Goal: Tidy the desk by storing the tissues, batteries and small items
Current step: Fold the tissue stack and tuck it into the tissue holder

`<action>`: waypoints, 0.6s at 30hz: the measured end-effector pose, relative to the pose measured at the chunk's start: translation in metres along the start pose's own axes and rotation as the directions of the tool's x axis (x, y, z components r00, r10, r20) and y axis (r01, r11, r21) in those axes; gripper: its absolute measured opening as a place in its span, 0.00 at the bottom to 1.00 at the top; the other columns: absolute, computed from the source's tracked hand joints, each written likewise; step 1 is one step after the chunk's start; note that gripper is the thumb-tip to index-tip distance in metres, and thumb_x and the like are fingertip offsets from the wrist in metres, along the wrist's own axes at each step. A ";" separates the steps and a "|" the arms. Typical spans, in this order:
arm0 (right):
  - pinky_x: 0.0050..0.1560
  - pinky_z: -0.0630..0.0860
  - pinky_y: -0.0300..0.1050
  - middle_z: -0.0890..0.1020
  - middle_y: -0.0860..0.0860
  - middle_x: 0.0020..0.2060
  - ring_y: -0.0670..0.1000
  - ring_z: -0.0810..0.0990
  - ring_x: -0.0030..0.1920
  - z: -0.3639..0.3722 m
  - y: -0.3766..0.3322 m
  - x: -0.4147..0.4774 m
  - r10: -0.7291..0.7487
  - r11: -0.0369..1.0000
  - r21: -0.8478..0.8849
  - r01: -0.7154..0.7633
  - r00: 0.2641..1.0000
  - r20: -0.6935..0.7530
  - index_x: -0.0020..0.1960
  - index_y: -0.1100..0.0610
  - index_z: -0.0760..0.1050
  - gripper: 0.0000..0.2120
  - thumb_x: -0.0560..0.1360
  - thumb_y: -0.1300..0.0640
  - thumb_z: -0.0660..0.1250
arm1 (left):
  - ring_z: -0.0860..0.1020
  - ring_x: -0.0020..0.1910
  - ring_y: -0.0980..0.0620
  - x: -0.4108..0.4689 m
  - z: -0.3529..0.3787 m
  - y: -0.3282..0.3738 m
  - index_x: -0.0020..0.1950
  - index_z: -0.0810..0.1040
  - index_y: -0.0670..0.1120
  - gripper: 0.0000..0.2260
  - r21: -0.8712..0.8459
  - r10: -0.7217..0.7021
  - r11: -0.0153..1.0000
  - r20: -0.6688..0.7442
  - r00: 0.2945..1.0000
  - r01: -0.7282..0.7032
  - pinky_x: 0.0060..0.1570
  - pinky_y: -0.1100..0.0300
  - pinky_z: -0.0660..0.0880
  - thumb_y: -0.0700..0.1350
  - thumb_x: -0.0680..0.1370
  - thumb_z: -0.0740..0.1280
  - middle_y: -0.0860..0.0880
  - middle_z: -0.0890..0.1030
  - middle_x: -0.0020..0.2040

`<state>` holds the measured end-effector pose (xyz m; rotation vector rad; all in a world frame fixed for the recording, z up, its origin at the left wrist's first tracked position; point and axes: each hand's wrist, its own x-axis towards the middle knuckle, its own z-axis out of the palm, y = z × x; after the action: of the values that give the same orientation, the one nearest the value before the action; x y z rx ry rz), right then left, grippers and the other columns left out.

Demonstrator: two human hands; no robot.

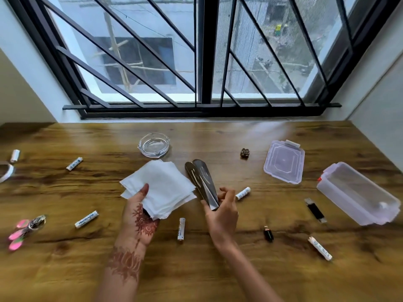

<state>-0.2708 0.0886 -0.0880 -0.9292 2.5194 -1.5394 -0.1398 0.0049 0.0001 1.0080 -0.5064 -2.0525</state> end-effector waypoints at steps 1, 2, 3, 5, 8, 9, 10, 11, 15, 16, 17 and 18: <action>0.41 0.76 0.41 0.75 0.49 0.42 0.46 0.75 0.40 -0.002 0.002 -0.001 -0.010 1.000 -0.008 0.010 1.000 0.019 0.55 0.59 0.68 0.25 0.64 0.61 0.77 | 0.84 0.35 0.50 -0.003 -0.001 0.000 0.52 0.76 0.46 0.05 -0.001 0.003 1.000 -0.002 1.000 -0.003 0.30 0.55 0.81 0.43 0.78 0.62 0.49 0.85 0.37; 0.42 0.77 0.41 0.76 0.50 0.42 0.46 0.75 0.40 -0.004 0.003 -0.003 -0.017 1.000 -0.015 0.018 0.999 0.033 0.55 0.59 0.67 0.25 0.64 0.61 0.77 | 0.84 0.37 0.50 -0.005 -0.001 0.000 0.52 0.76 0.46 0.06 -0.003 0.005 1.000 -0.001 1.000 -0.005 0.31 0.54 0.81 0.43 0.78 0.62 0.49 0.85 0.38; 0.42 0.77 0.42 0.76 0.50 0.42 0.46 0.76 0.40 -0.005 0.004 -0.004 -0.018 1.000 -0.020 0.019 0.999 0.045 0.55 0.59 0.67 0.25 0.64 0.61 0.77 | 0.84 0.38 0.50 -0.007 -0.001 0.000 0.53 0.76 0.46 0.06 -0.002 0.004 1.000 0.006 1.000 -0.004 0.33 0.54 0.81 0.43 0.78 0.63 0.49 0.86 0.39; 0.42 0.78 0.45 0.77 0.50 0.43 0.48 0.77 0.40 -0.008 0.005 -0.007 -0.016 1.000 -0.023 0.017 0.998 0.061 0.55 0.59 0.68 0.25 0.64 0.60 0.77 | 0.84 0.37 0.50 -0.012 -0.001 0.000 0.52 0.76 0.46 0.06 0.006 0.006 1.000 0.011 1.000 -0.006 0.34 0.54 0.81 0.43 0.78 0.62 0.49 0.85 0.38; 0.46 0.79 0.45 0.78 0.50 0.44 0.47 0.78 0.43 -0.014 0.004 -0.005 -0.018 1.000 0.006 0.017 0.993 0.114 0.56 0.59 0.69 0.25 0.65 0.57 0.77 | 0.84 0.34 0.50 -0.020 0.000 0.000 0.49 0.76 0.47 0.04 0.026 0.002 1.000 0.014 1.000 -0.002 0.33 0.53 0.80 0.43 0.78 0.62 0.49 0.85 0.36; 0.49 0.78 0.44 0.79 0.50 0.46 0.47 0.78 0.45 -0.018 0.001 -0.002 -0.019 0.999 0.030 0.016 0.992 0.128 0.56 0.58 0.70 0.24 0.65 0.54 0.76 | 0.84 0.34 0.50 -0.022 0.000 0.001 0.49 0.76 0.47 0.04 0.033 -0.002 0.999 0.020 1.000 0.001 0.34 0.53 0.80 0.43 0.78 0.62 0.49 0.85 0.36; 0.51 0.77 0.43 0.78 0.48 0.47 0.46 0.77 0.47 -0.022 -0.003 0.002 -0.030 0.998 0.058 0.023 0.991 0.127 0.56 0.58 0.71 0.23 0.66 0.51 0.75 | 0.84 0.34 0.50 -0.023 0.000 0.002 0.49 0.76 0.46 0.04 0.039 -0.006 0.999 0.028 1.000 0.005 0.34 0.52 0.80 0.43 0.78 0.62 0.49 0.85 0.36; 0.54 0.76 0.43 0.78 0.47 0.48 0.45 0.76 0.49 -0.027 -0.009 0.007 -0.050 0.995 0.092 0.040 0.993 0.111 0.55 0.57 0.72 0.21 0.68 0.49 0.74 | 0.84 0.34 0.50 -0.025 0.001 0.003 0.49 0.76 0.46 0.04 0.047 -0.014 0.999 0.044 0.999 0.012 0.34 0.52 0.80 0.43 0.78 0.62 0.49 0.85 0.36; 0.55 0.74 0.40 0.79 0.46 0.50 0.44 0.78 0.53 -0.047 -0.043 0.026 -0.109 0.961 0.265 0.084 0.991 0.080 0.49 0.55 0.76 0.14 0.70 0.47 0.70 | 0.84 0.36 0.49 -0.028 0.013 0.008 0.51 0.76 0.43 0.06 0.100 -0.058 0.994 0.127 0.990 0.046 0.31 0.54 0.81 0.42 0.78 0.61 0.47 0.85 0.39; 0.55 0.75 0.40 0.80 0.47 0.49 0.45 0.79 0.52 -0.053 -0.051 0.031 -0.093 0.942 0.332 0.043 0.986 0.135 0.49 0.55 0.77 0.14 0.70 0.47 0.70 | 0.84 0.37 0.48 -0.029 0.017 0.010 0.53 0.76 0.43 0.07 0.116 -0.069 0.992 0.149 0.986 0.052 0.31 0.55 0.81 0.42 0.78 0.62 0.47 0.85 0.40; 0.54 0.76 0.39 0.81 0.48 0.49 0.45 0.80 0.52 -0.059 -0.059 0.036 -0.062 0.916 0.399 -0.033 0.973 0.223 0.50 0.54 0.76 0.15 0.69 0.46 0.70 | 0.84 0.38 0.48 -0.029 0.020 0.012 0.53 0.77 0.43 0.07 0.135 -0.077 0.989 0.166 0.983 0.055 0.32 0.55 0.81 0.42 0.77 0.62 0.46 0.85 0.41; 0.53 0.77 0.38 0.81 0.49 0.49 0.44 0.80 0.52 -0.063 -0.065 0.040 -0.026 0.883 0.451 -0.131 0.945 0.326 0.52 0.55 0.76 0.17 0.69 0.47 0.70 | 0.84 0.39 0.48 -0.030 0.024 0.013 0.53 0.77 0.42 0.08 0.149 -0.089 0.987 0.188 0.978 0.061 0.32 0.54 0.81 0.42 0.77 0.62 0.46 0.85 0.41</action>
<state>-0.2942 0.0973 0.0076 -0.9314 1.8143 -1.6997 -0.1413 0.0204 0.0374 0.9258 -0.7355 -2.2210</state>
